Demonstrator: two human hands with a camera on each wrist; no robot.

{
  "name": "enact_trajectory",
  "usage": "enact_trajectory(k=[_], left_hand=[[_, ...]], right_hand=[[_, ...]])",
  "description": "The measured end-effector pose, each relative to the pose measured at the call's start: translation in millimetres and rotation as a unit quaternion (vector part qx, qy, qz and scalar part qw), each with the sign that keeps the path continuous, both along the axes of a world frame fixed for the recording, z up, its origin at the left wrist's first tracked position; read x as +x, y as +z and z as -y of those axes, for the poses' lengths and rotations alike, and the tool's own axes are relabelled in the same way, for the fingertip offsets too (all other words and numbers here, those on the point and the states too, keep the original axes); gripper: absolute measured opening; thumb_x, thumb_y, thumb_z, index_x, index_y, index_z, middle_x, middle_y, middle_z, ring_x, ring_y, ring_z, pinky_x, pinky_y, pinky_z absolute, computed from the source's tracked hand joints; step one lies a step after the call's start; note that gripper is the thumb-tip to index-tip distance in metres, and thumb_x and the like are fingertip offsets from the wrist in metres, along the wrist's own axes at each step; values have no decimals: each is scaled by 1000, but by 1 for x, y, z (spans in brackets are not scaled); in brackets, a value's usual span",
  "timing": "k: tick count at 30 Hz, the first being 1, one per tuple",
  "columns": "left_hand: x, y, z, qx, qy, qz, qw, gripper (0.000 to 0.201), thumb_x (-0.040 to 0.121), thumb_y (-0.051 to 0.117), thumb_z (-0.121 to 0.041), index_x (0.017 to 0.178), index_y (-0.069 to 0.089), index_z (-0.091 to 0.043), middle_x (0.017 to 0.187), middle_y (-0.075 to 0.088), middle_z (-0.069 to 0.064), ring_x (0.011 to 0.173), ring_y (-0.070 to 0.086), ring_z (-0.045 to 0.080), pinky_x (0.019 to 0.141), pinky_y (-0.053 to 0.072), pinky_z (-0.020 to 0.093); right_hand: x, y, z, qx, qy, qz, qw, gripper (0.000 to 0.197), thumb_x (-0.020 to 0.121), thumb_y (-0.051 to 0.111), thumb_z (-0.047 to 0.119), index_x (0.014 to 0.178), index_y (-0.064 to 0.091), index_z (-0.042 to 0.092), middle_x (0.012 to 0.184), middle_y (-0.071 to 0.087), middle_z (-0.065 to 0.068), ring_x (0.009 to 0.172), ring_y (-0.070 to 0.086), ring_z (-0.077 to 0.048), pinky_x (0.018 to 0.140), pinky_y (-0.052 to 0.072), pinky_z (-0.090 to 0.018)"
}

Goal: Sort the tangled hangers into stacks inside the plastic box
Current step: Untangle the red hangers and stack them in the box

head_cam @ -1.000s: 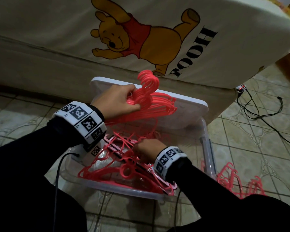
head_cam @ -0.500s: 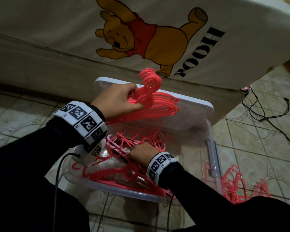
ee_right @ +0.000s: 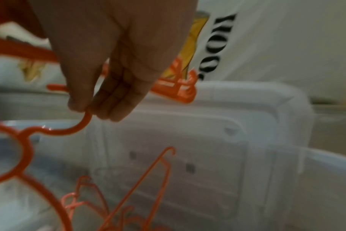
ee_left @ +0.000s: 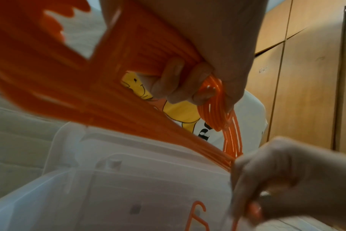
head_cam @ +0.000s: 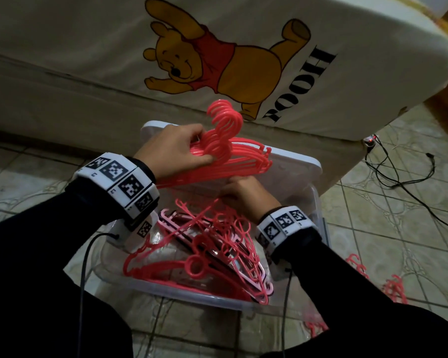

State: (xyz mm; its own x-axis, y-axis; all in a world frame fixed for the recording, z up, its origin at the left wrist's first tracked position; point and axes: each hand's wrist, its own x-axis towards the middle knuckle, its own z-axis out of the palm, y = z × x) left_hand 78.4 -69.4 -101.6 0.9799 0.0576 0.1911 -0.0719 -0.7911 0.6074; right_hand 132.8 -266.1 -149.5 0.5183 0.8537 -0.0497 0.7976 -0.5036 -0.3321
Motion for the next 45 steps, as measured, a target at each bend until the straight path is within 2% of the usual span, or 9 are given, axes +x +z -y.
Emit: enact_trajectory(k=[6,11,16,19,23,27,32,38,45], left_hand=[[0,-1,3,-9,-11,23,1000,22,74,71,-41,87,57,-29,73,57,-19,74,59,9,69,45,29],[0,1,2,-15,-15,21,1000,21,75,71,-40,85,54,-32,72,56,-19,72,57,8,67,43,29],[1,1,3,-6,-7,15,1000,21,75,71,-38,84,53,-31,71,54,-19,70,54,5,64,37,27],[0,2,3,-5,-8,6,1000,21,76,72,-37,86,54,-30,74,58,-14,75,58,12,67,41,29],[-1,5,3,2,9,7,1000,22,76,72,-38,88,56,-28,79,63,-6,79,62,16,74,49,35],[-1,10,0,-49,14,0,999,29,72,74,-44,88,60,-25,85,67,-4,81,63,16,78,51,38],[6,11,-3,-141,27,-21,989,19,77,75,-39,80,59,-29,74,60,-13,66,55,-2,58,42,23],[6,13,-10,-114,49,-39,992,33,63,70,-61,80,59,-35,88,66,-12,89,63,14,90,50,42],[3,18,-8,-93,11,-54,994,48,56,71,-72,84,63,-34,93,68,-15,94,64,10,97,47,44]], right_hand=[[3,29,17,76,-19,24,997,10,79,70,7,87,73,3,83,68,-14,81,62,-28,71,36,-25],[-2,21,32,36,-71,23,997,13,85,65,13,93,73,6,92,71,-10,90,64,-27,80,45,-33],[-8,-7,40,-27,-172,-48,984,14,88,60,14,90,71,5,90,71,-13,88,65,-27,73,43,-24],[-10,-15,44,-10,-216,-86,973,13,88,61,12,85,72,5,82,71,-13,76,64,-21,61,36,-10],[-5,-7,47,34,-213,-75,974,13,86,63,8,92,73,6,87,73,-10,83,66,-19,74,43,-19],[-2,4,53,59,-194,-43,978,9,84,65,8,88,74,6,83,73,-11,82,66,-23,68,34,-15],[4,26,64,41,-189,-14,981,10,86,63,9,90,72,6,84,72,-9,85,65,-23,72,40,-21],[5,63,85,75,-161,42,983,6,84,67,10,86,72,7,74,69,-7,71,62,-23,68,41,-30],[1,85,94,192,-169,25,966,10,82,71,14,90,73,10,84,65,-2,70,62,-14,65,53,-31]])
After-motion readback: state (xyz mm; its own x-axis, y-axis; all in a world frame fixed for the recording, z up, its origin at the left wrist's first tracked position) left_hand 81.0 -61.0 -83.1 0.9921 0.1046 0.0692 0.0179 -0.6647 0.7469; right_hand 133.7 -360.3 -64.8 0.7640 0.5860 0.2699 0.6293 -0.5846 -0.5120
